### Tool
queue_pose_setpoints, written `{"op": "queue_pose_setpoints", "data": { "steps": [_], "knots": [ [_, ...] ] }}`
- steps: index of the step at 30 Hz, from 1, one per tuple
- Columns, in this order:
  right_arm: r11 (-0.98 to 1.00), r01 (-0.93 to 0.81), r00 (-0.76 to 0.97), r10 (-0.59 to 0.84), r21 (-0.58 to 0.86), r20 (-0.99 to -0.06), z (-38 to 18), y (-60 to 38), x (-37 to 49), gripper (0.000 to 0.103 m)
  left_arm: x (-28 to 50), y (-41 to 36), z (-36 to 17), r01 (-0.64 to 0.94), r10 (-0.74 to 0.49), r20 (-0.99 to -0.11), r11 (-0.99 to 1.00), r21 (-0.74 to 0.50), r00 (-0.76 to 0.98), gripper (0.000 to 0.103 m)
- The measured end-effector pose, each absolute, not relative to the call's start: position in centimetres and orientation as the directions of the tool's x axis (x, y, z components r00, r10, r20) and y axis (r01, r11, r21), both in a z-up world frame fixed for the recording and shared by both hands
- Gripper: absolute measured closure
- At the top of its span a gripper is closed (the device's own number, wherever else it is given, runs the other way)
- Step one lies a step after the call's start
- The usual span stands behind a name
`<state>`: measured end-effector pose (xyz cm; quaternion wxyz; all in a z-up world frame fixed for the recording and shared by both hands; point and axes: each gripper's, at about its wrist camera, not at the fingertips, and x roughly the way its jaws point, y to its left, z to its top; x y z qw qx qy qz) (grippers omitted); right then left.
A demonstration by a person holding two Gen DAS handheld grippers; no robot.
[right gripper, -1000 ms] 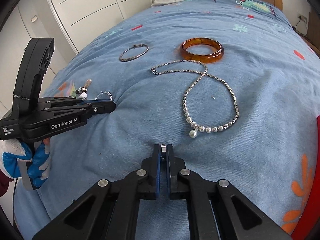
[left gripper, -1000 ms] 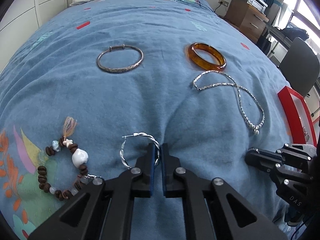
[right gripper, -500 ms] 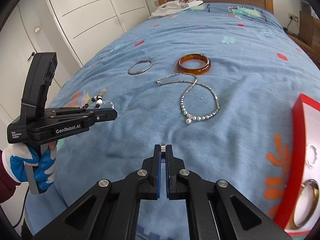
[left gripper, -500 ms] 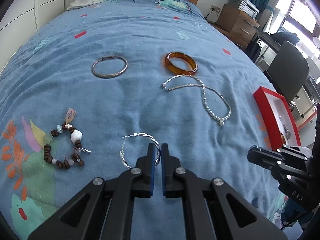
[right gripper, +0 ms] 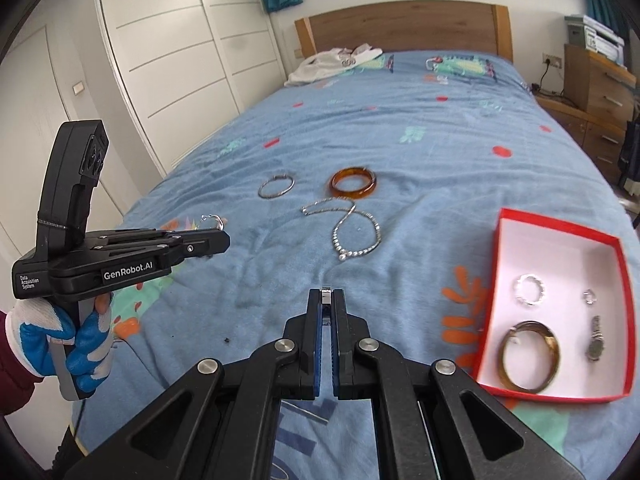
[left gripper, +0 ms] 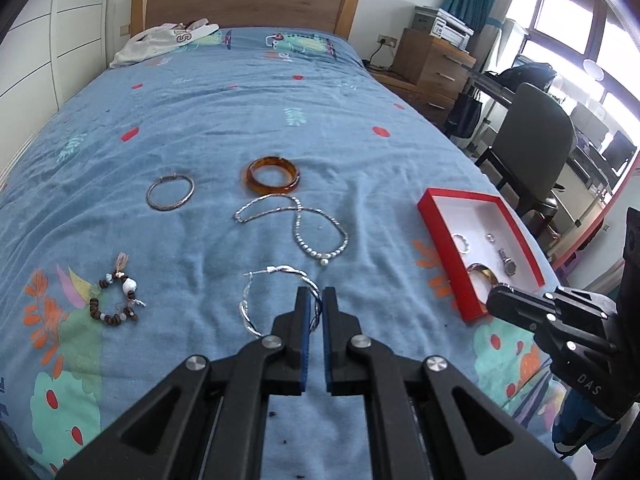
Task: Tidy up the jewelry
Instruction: 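Carry the twisted hoop and silver ring with both tools over the red box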
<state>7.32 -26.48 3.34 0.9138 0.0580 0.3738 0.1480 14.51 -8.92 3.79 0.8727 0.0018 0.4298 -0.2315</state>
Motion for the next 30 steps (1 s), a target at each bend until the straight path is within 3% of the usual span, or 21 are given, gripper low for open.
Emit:
{"op": "queue_pose_setpoints", "data": {
  "steps": [16, 30],
  "knots": [
    [0.979, -0.078, 0.763, 0.18, 0.189, -0.62, 5.3, -39.0, 6.2, 0.099, 14.2, -23.9, 6.6, 0.576, -0.512, -0.733, 0.792, -0.201, 0.448, 0.098],
    [0.985, 0.019, 0.647, 0.118, 0.171, -0.754, 0.2, -50.0, 16.2, 0.099, 20.1, -37.5, 0.2, 0.671, -0.5, -0.806, 0.719, -0.182, 0.317, 0.098]
  ]
}}
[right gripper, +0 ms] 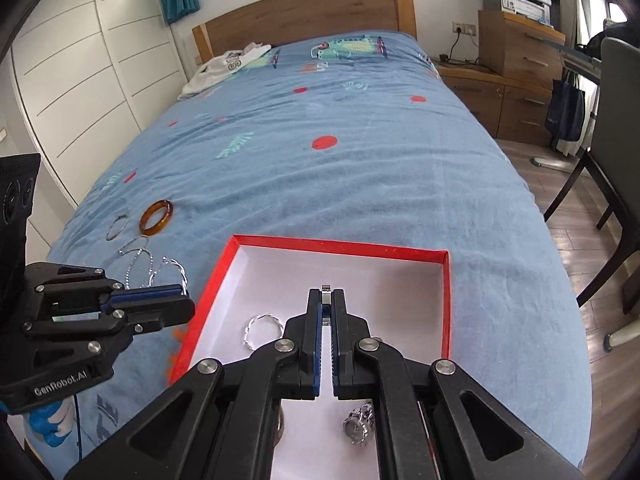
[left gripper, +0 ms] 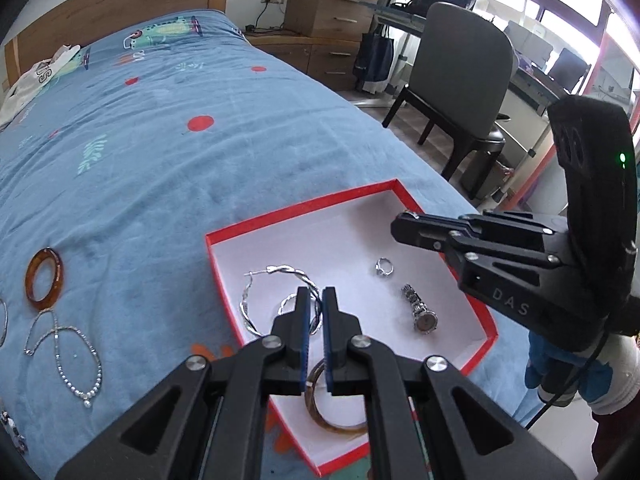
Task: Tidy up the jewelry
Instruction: 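Carry the twisted hoop and silver ring with both tools over the red box, then open both tools to drop the hoop and ring into the box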
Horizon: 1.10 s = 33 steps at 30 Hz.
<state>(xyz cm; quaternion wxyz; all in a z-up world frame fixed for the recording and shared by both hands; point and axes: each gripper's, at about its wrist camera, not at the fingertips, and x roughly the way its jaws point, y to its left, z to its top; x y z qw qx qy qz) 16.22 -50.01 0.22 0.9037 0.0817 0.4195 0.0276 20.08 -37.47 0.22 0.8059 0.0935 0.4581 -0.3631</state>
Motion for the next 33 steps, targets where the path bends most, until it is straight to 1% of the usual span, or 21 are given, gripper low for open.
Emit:
{"op": "queue_pose_setpoints", "data": {
  "steps": [6, 10, 16, 20, 27, 28, 29, 30, 31, 32, 33],
  "knots": [
    [0.99, -0.018, 0.543, 0.128, 0.141, -0.83, -3.2, -50.7, 19.5, 0.099, 22.1, -39.5, -3.1, 0.656, -0.467, -0.836, 0.732, -0.183, 0.288, 0.098],
    [0.992, -0.019, 0.511, 0.114, 0.121, -0.852, -4.3, -51.2, 20.5, 0.098, 23.2, -39.7, -4.5, 0.634, -0.445, -0.848, 0.752, -0.18, 0.287, 0.098],
    [0.996, -0.019, 0.476, 0.087, 0.089, -0.875, -5.3, -51.6, 21.1, 0.097, 24.1, -39.8, -5.8, 0.614, -0.421, -0.862, 0.77, -0.175, 0.282, 0.098],
    [0.996, -0.012, 0.466, 0.088, 0.093, -0.88, -6.0, -51.7, 21.1, 0.094, 24.3, -39.5, -6.8, 0.599, -0.407, -0.87, 0.782, -0.175, 0.277, 0.098],
    [0.993, 0.003, 0.486, 0.103, 0.12, -0.868, -5.8, -51.7, 20.7, 0.094, 24.9, -39.5, -6.8, 0.587, -0.421, -0.874, 0.781, -0.212, 0.244, 0.096],
    [0.992, 0.006, 0.497, 0.109, 0.129, -0.861, -5.5, -51.9, 20.5, 0.094, 25.0, -39.5, -6.6, 0.587, -0.425, -0.873, 0.779, -0.219, 0.239, 0.093],
    [0.991, 0.011, 0.508, 0.112, 0.137, -0.854, -5.2, -52.1, 20.4, 0.093, 25.0, -39.4, -6.5, 0.587, -0.429, -0.871, 0.778, -0.223, 0.238, 0.085],
    [0.989, 0.018, 0.519, 0.114, 0.144, -0.847, -4.7, -52.3, 20.1, 0.092, 25.1, -39.4, -6.2, 0.585, -0.435, -0.868, 0.778, -0.229, 0.239, 0.079],
    [0.988, 0.027, 0.531, 0.112, 0.149, -0.84, -4.3, -52.4, 19.9, 0.092, 25.1, -39.3, -5.9, 0.584, -0.445, -0.863, 0.776, -0.238, 0.24, 0.071],
    [0.988, 0.033, 0.542, 0.112, 0.154, -0.833, -3.8, -52.6, 19.6, 0.092, 25.1, -39.3, -5.6, 0.583, -0.45, -0.86, 0.775, -0.243, 0.24, 0.068],
    [0.986, 0.038, 0.552, 0.112, 0.16, -0.826, -3.4, -52.8, 19.4, 0.091, 25.0, -39.3, -5.2, 0.584, -0.452, -0.859, 0.775, -0.243, 0.242, 0.067]
  ]
}}
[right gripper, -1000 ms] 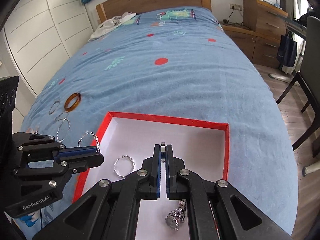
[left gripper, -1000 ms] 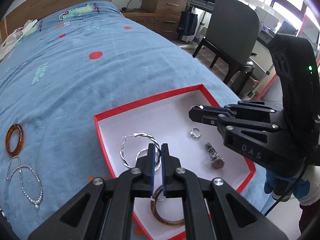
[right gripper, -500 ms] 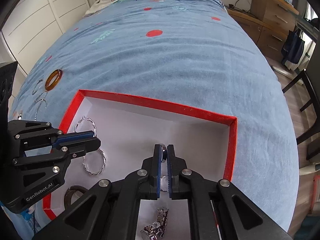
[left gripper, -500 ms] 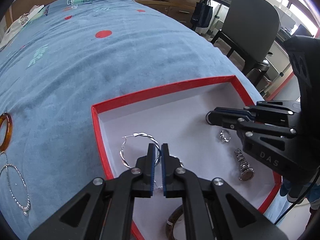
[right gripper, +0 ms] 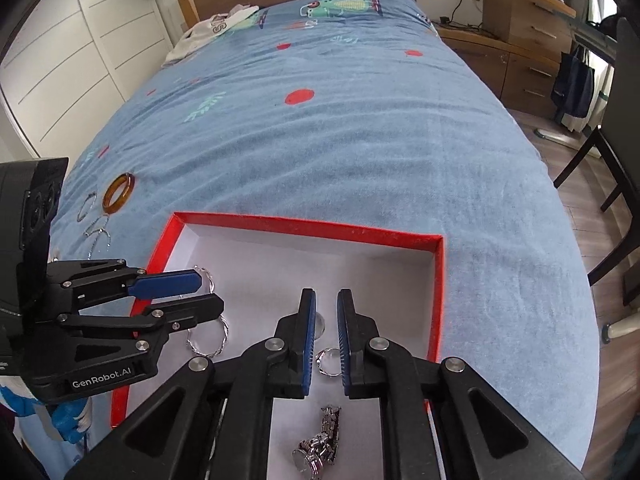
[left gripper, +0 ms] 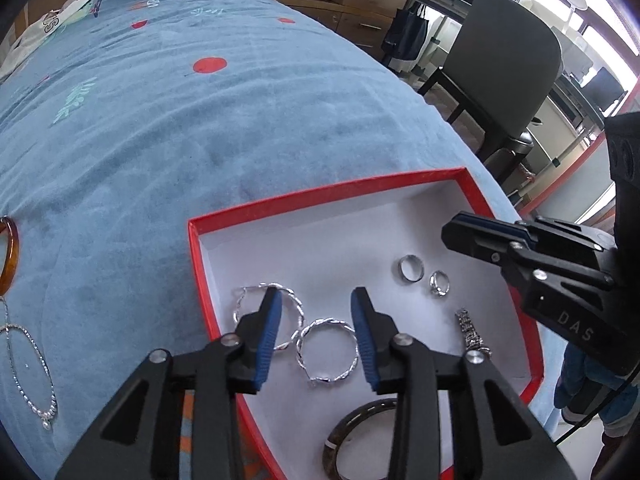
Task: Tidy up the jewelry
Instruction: 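Open both tools to drop the hoop and ring into the box, then move both tools back toward the beaded bracelet and silver necklace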
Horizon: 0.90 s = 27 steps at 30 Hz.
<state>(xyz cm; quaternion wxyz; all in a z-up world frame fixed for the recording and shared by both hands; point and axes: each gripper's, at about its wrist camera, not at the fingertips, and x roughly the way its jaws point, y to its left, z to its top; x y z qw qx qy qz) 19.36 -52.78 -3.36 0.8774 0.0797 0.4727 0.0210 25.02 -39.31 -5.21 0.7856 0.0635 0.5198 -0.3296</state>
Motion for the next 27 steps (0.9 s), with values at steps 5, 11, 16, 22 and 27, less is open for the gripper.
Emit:
{"op": "queue_pose_setpoints", "data": {
  "steps": [5, 11, 16, 22, 27],
  "knots": [
    [0.984, 0.06, 0.593, 0.099, 0.167, -0.799, -0.8, -53.3, 17.6, 0.089, 24.3, -39.2, -3.3, 0.595, -0.456, -0.853, 0.769, -0.234, 0.253, 0.066],
    [0.985, 0.082, 0.628, 0.069, 0.154, -0.775, 2.5, -53.4, 14.7, 0.084, 22.3, -37.6, 0.9, 0.611, -0.474, -0.829, 0.762, -0.217, 0.297, 0.066],
    [0.982, 0.103, 0.673, 0.048, 0.158, -0.738, 6.0, -52.7, 11.6, 0.079, 20.3, -34.5, 5.3, 0.598, -0.485, -0.791, 0.777, -0.195, 0.372, 0.066],
    [0.98, 0.107, 0.741, 0.033, 0.166, -0.67, 11.0, -50.7, 7.3, 0.067, 16.8, -30.3, 10.2, 0.589, -0.471, -0.754, 0.796, -0.139, 0.458, 0.066],
    [0.982, 0.096, 0.784, 0.025, 0.161, -0.621, 14.6, -47.9, 3.8, 0.063, 13.8, -26.3, 13.3, 0.556, -0.47, -0.722, 0.819, -0.142, 0.508, 0.066]
  ]
}}
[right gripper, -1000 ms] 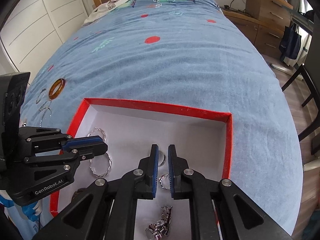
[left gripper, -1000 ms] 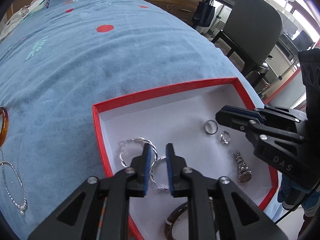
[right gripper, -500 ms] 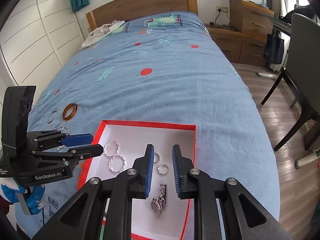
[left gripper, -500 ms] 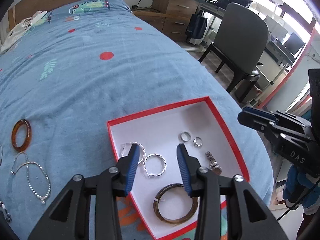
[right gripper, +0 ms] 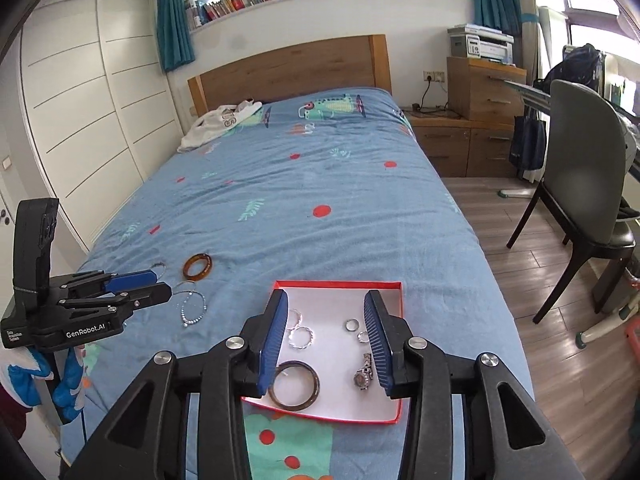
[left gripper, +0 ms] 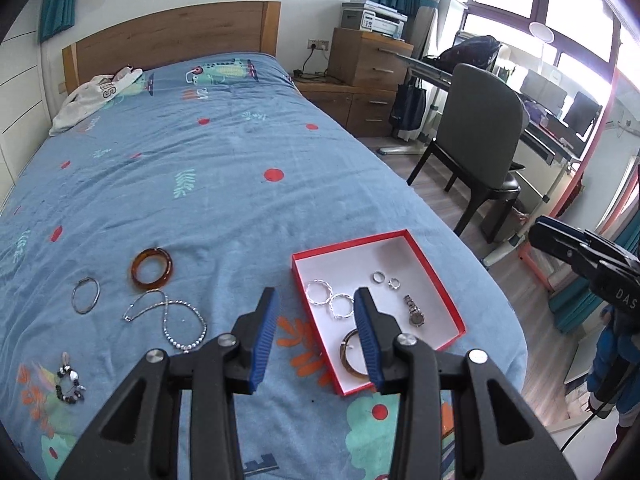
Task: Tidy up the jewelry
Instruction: 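Move both tools back toward the beaded bracelet and silver necklace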
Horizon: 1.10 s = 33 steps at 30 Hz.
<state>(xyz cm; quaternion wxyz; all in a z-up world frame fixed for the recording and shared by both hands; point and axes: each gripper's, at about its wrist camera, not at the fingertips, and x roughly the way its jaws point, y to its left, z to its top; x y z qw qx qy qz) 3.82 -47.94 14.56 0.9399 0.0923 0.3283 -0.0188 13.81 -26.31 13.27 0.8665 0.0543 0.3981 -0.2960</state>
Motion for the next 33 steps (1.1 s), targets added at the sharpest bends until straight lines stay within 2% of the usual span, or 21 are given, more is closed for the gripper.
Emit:
{"op": "queue_pose_setpoints", "data": {
  "steps": [8, 17, 27, 29, 33],
  "knots": [
    [0.98, 0.072, 0.836, 0.043, 0.187, -0.547, 17.8, -43.2, -0.7, 0.055, 9.0, -19.6, 16.4, 0.502, -0.462, -0.661, 0.852, -0.146, 0.591, 0.066],
    [0.977, 0.03, 0.861, 0.081, 0.209, -0.502, 18.4, -38.2, -3.6, 0.053, 5.0, -12.3, 17.6, 0.426, -0.394, -0.611, 0.899, -0.101, 0.687, 0.062],
    [0.977, -0.008, 0.875, 0.11, 0.214, -0.471, 18.5, -35.7, -3.9, 0.047, 4.0, -5.2, 16.9, 0.252, -0.243, -0.58, 0.965, -0.067, 0.778, 0.056],
    [0.977, -0.01, 0.878, 0.111, 0.214, -0.466, 18.5, -35.6, -3.9, 0.046, 4.1, -4.0, 16.4, 0.219, -0.216, -0.582, 0.973, -0.065, 0.784, 0.05],
    [0.976, -0.014, 0.88, 0.115, 0.218, -0.461, 18.3, -35.6, -3.9, 0.044, 4.1, -2.0, 15.6, 0.179, -0.182, -0.586, 0.982, -0.063, 0.79, 0.049]
  ]
}}
